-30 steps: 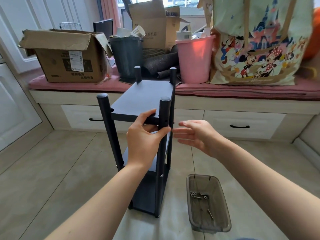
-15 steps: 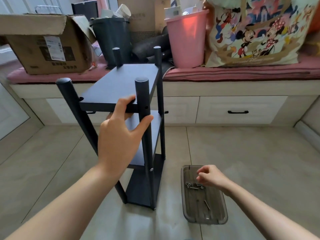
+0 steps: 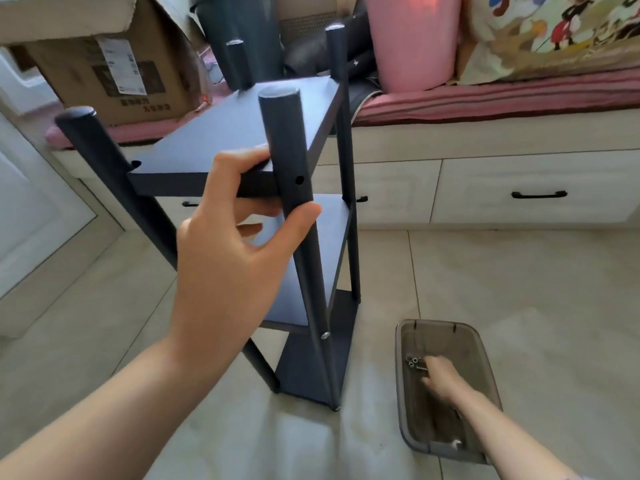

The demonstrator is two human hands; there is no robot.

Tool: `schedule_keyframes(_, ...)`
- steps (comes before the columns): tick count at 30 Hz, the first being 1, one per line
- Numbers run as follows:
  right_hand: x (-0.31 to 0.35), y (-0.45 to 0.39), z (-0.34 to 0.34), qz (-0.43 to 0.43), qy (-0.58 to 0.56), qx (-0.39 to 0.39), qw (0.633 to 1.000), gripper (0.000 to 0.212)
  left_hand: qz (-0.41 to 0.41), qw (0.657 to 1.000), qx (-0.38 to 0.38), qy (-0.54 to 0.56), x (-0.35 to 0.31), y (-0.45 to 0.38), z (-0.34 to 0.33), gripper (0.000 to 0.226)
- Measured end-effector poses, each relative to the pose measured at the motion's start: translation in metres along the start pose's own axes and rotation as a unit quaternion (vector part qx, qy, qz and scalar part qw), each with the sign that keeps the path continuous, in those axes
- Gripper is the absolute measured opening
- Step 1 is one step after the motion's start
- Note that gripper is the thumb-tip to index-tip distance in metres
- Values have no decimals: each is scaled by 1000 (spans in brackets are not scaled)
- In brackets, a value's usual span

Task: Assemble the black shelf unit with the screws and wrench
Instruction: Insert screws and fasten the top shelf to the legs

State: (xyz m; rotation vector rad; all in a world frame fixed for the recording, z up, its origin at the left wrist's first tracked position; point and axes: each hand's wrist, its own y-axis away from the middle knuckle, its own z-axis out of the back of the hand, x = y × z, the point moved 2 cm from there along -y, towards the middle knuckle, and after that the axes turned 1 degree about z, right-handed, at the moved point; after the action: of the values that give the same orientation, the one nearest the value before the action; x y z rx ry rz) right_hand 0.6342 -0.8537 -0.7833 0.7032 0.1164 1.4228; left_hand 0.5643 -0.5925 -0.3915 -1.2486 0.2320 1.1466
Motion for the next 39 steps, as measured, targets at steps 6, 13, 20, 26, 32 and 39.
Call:
schedule_keyframes(6, -4, -16, -22, 10, 16, -40, 999, 16, -4, 1000, 2, 14, -1, -1, 0, 42)
schedule_keyframes(13, 0, -24, -27, 37, 33, -66, 997, 28, -1, 1000, 7, 28, -2, -3, -3, 42)
schedule_keyframes(20, 0, -17, -29, 17, -13, -56, 998, 23, 14, 998, 18, 62, 0, -3, -4, 45)
schedule_keyframes(26, 8, 2, 1, 18, -2, -56, 998, 17, 39, 992, 20, 117, 0, -3, -6, 47)
schedule_keyframes(32, 39, 45, 67, 65, -71, -114, 989, 19, 48, 988, 14, 148, -3, -2, -10, 48)
schedule_keyframes(39, 98, 143, 168, 113, -224, -183, 951, 15, 84, 983, 32, 158, -5, -1, -7, 51)
